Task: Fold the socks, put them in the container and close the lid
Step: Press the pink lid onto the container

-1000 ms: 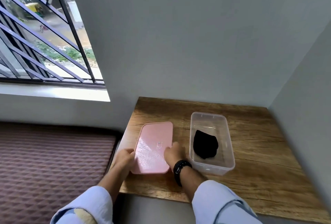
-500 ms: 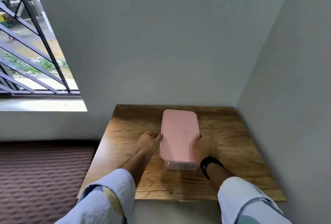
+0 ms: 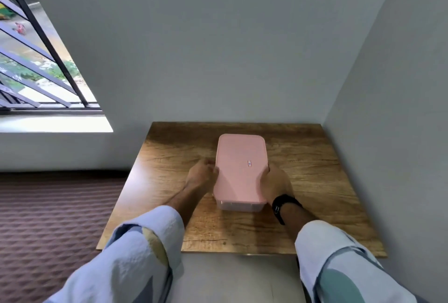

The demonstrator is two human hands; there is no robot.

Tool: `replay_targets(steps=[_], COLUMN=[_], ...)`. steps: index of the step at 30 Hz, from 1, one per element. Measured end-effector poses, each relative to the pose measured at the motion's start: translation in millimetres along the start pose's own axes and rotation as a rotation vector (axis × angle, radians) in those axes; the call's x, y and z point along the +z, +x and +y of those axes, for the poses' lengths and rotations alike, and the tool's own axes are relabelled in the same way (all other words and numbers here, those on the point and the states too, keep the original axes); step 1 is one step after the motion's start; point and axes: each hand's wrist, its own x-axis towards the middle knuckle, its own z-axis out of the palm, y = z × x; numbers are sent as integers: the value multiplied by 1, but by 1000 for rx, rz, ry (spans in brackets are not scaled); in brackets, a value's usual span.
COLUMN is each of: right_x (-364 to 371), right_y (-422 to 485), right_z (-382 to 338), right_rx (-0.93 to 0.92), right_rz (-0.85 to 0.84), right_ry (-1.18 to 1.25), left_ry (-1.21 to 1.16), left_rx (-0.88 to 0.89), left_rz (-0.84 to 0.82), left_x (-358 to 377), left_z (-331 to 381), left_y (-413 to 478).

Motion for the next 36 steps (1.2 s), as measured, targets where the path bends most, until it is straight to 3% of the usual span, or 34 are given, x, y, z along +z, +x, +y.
replay_targets(steps=[10,20,36], right_x=[11,19,21], right_y=[55,78,80], right_z=[-10,-11,-11], right_rx=[-58,-137,-127], right_rz=[13,-50,-49], right_ry=[-36,-39,-13], left_ry=[120,286,495], left_rx=[87,215,239], left_rz=[-63,117,119], left_x=[13,15,27], left_z=[6,17,24], left_y=[18,55,81])
